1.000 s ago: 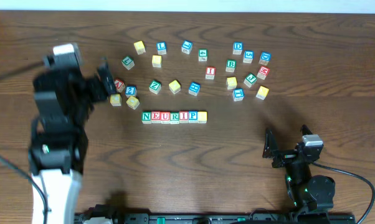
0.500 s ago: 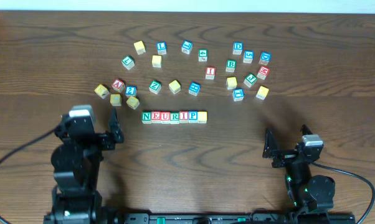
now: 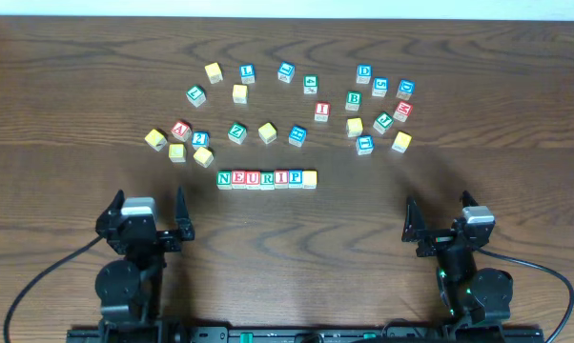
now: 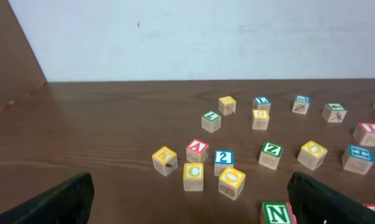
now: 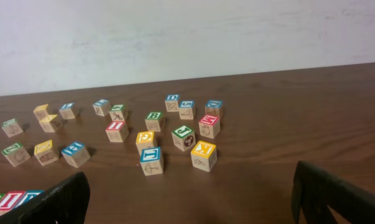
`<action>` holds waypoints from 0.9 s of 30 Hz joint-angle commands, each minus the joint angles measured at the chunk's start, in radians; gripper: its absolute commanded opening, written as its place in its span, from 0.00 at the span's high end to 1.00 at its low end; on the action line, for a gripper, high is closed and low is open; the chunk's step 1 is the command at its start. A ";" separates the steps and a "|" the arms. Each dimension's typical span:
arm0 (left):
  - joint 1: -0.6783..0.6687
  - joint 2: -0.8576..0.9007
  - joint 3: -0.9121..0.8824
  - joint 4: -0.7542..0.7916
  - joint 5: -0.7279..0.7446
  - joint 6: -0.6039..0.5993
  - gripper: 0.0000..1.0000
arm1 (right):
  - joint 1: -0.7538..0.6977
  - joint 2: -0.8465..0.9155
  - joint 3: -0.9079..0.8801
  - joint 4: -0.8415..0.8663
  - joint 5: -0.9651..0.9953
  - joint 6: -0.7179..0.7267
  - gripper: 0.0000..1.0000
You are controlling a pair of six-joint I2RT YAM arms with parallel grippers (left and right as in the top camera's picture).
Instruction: Spell out NEURIPS
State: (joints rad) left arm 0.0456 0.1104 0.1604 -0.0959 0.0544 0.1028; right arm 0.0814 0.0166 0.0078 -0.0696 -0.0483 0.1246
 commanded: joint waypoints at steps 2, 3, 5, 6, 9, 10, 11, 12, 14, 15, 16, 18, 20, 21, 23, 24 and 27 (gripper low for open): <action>0.018 -0.070 -0.043 0.008 0.006 0.035 0.02 | -0.009 -0.010 -0.002 -0.002 0.004 -0.010 0.01; 0.023 -0.079 -0.049 0.008 0.006 0.035 0.03 | -0.009 -0.010 -0.002 -0.002 0.004 -0.010 0.01; 0.032 -0.096 -0.058 0.008 0.006 0.035 0.02 | -0.009 -0.010 -0.002 -0.002 0.004 -0.010 0.01; 0.037 -0.103 -0.061 0.008 0.006 0.035 0.02 | -0.009 -0.010 -0.002 -0.002 0.004 -0.010 0.01; 0.039 -0.109 -0.067 0.012 0.006 0.040 0.02 | -0.009 -0.010 -0.002 -0.002 0.004 -0.010 0.01; 0.039 -0.109 -0.068 0.015 0.006 0.040 0.02 | -0.009 -0.010 -0.002 -0.002 0.004 -0.010 0.01; 0.039 -0.109 -0.072 0.024 0.006 0.040 0.02 | -0.009 -0.010 -0.002 -0.002 0.004 -0.010 0.01; 0.039 -0.109 -0.076 0.033 0.006 0.040 0.02 | -0.009 -0.010 -0.002 -0.002 0.004 -0.010 0.01; 0.039 -0.109 -0.085 0.048 0.006 0.040 0.02 | -0.009 -0.010 -0.002 -0.002 0.004 -0.010 0.01; 0.039 -0.109 -0.091 0.054 0.006 0.040 0.02 | -0.009 -0.010 -0.002 -0.002 0.004 -0.010 0.01; 0.039 -0.109 -0.096 0.056 0.006 0.040 0.02 | -0.009 -0.010 -0.002 -0.002 0.004 -0.010 0.01; 0.039 -0.109 -0.108 0.056 0.006 0.039 0.02 | -0.009 -0.010 -0.002 -0.002 0.004 -0.010 0.01; 0.039 -0.109 -0.123 0.057 0.006 0.039 0.02 | -0.009 -0.010 -0.002 -0.002 0.004 -0.010 0.01; 0.039 -0.109 -0.130 0.056 0.006 0.039 0.02 | -0.009 -0.010 -0.002 -0.002 0.004 -0.010 0.01; 0.039 -0.109 -0.148 0.056 0.006 0.039 0.02 | -0.009 -0.010 -0.002 -0.002 0.004 -0.010 0.01; 0.039 -0.109 -0.156 0.056 0.006 0.038 0.02 | -0.009 -0.010 -0.002 -0.002 0.004 -0.010 0.01; 0.039 -0.109 -0.156 0.032 0.006 0.035 0.02 | -0.009 -0.010 -0.002 -0.002 0.004 -0.010 0.01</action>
State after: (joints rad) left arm 0.0788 0.0105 0.0261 -0.0395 0.0544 0.1318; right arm 0.0814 0.0166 0.0078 -0.0692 -0.0486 0.1242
